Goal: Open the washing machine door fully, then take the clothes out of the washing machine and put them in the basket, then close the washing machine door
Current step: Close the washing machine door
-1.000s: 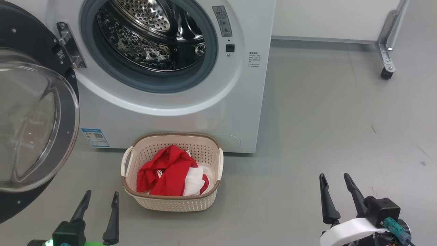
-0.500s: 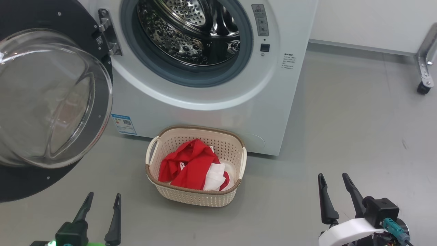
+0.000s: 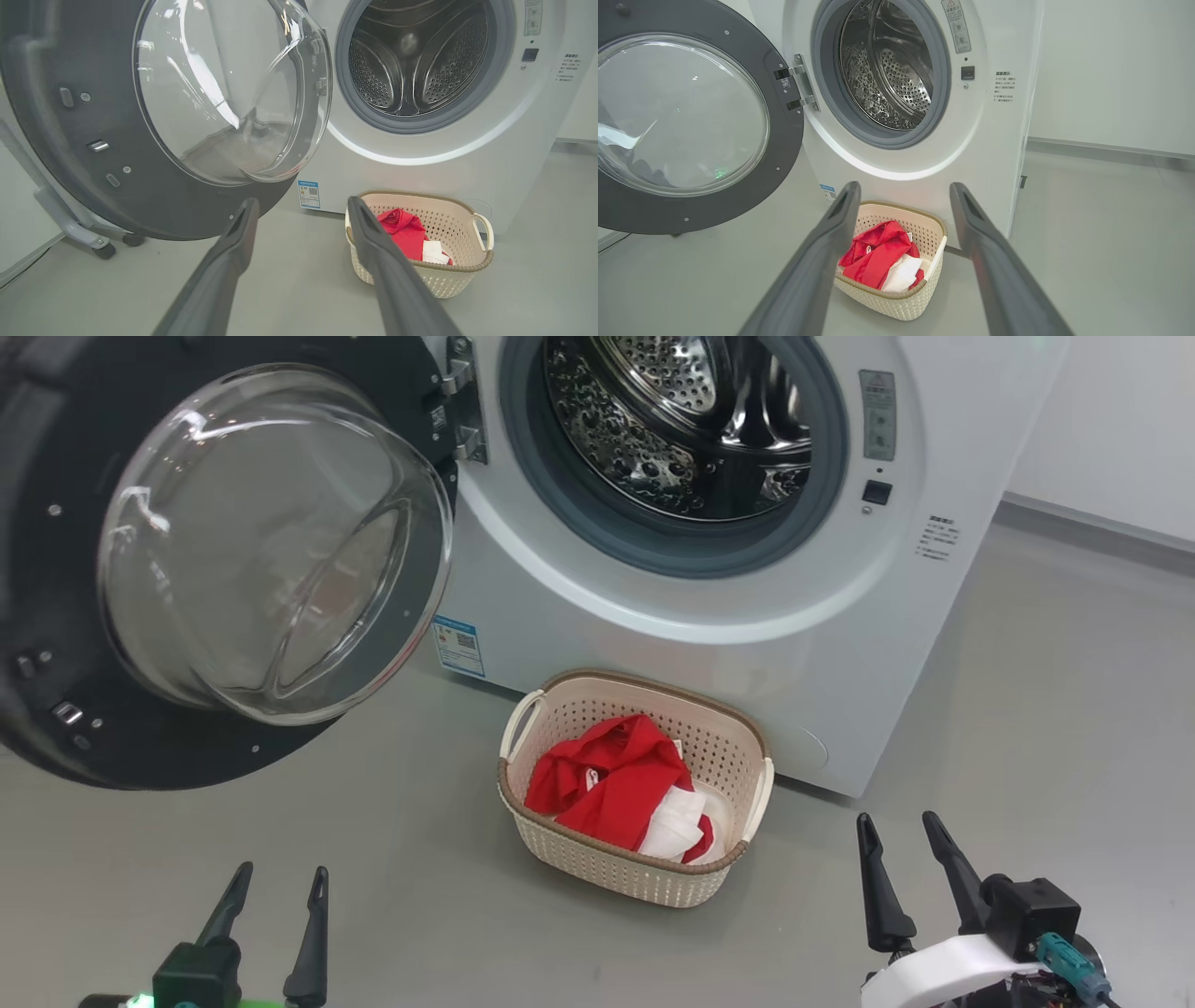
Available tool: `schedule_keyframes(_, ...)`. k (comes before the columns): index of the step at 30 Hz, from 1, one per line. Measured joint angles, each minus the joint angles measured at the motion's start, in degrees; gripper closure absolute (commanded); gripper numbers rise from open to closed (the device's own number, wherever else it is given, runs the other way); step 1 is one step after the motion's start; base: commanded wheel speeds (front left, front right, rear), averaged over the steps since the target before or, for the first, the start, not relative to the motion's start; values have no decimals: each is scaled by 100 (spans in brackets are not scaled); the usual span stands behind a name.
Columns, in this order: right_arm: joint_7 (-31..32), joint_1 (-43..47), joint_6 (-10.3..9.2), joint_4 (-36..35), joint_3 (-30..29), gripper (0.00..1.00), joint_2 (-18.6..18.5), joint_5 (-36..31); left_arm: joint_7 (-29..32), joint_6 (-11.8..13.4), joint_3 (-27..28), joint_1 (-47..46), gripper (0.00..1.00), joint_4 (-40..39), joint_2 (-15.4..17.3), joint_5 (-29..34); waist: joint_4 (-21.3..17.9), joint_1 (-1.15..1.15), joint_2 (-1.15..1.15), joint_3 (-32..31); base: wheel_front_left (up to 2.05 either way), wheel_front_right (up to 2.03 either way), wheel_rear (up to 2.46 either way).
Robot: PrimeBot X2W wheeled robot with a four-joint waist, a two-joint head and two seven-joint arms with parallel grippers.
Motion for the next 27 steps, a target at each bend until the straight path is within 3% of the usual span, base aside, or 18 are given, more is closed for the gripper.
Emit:
schedule_keyframes(11, 0, -212, 101, 104, 486, 0, 2, 23, 0, 69, 431, 10, 0, -168, 49, 34, 631, 0, 0, 1, 0, 0, 0)
schedule_keyframes(27, 0, -386, 151, 334, 595, 0, -2, 24, 0, 107, 508, 105, 0, -321, 33, 32, 676, 0, 0, 17, 0, 0, 0)
